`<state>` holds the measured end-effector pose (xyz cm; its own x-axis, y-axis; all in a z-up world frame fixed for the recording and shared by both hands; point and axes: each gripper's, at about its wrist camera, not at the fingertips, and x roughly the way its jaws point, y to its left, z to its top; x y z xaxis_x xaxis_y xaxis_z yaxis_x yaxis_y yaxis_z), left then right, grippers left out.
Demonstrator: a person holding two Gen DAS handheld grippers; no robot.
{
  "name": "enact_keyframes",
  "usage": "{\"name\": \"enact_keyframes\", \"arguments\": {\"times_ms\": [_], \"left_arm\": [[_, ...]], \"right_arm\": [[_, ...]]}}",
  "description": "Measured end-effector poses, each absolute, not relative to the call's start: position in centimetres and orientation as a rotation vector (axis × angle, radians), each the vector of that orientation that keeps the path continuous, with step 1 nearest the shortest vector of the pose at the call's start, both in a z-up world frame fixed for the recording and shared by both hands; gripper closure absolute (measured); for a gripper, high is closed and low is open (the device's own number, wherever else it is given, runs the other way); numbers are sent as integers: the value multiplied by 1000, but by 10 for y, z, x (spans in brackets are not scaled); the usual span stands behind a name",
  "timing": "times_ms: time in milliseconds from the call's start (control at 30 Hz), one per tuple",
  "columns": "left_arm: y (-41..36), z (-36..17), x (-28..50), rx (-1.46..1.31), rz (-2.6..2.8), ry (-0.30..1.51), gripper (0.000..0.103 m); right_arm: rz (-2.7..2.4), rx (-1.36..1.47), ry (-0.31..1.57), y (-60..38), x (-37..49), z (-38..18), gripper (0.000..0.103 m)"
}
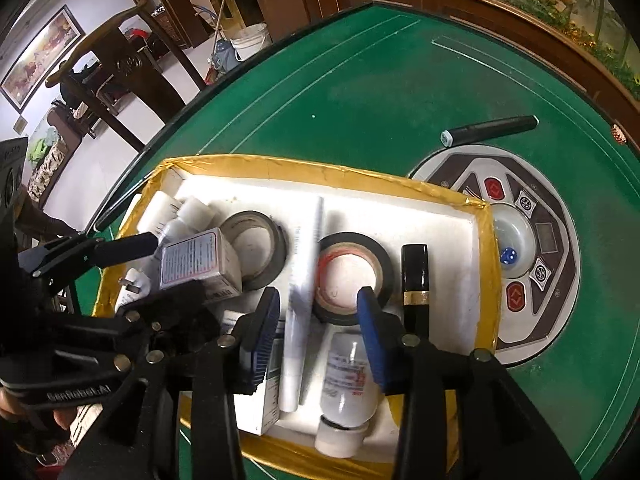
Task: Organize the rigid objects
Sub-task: 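Open the left tool to set the box in the tray while the right tool releases the marker, then grasp the black stick with the left tool while the right tool grasps the white plug charger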
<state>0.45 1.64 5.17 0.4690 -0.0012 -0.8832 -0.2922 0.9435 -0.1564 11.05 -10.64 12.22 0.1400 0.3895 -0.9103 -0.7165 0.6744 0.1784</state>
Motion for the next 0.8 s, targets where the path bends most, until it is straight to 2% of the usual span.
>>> {"name": "enact_keyframes", "arguments": {"times_ms": [300,500,667,733,800], "left_arm": [[88,54,-56,-353,283,1051,31],[137,34,-87,-408,382,1095,31],[156,25,-99,-424,406,1106,31],[159,23,-101,-421,407,1110,31],[160,22,-101,-422,404,1113,31]], "right_arm": [[831,-270,1140,-123,89,150,48],[900,-300,1146,-100,64,152,48],[1096,-430,1120,-48,39,157,44],[1197,-527,1077,-21,28,162,35],[1289,-641,1033,14,17,165,31]]}}
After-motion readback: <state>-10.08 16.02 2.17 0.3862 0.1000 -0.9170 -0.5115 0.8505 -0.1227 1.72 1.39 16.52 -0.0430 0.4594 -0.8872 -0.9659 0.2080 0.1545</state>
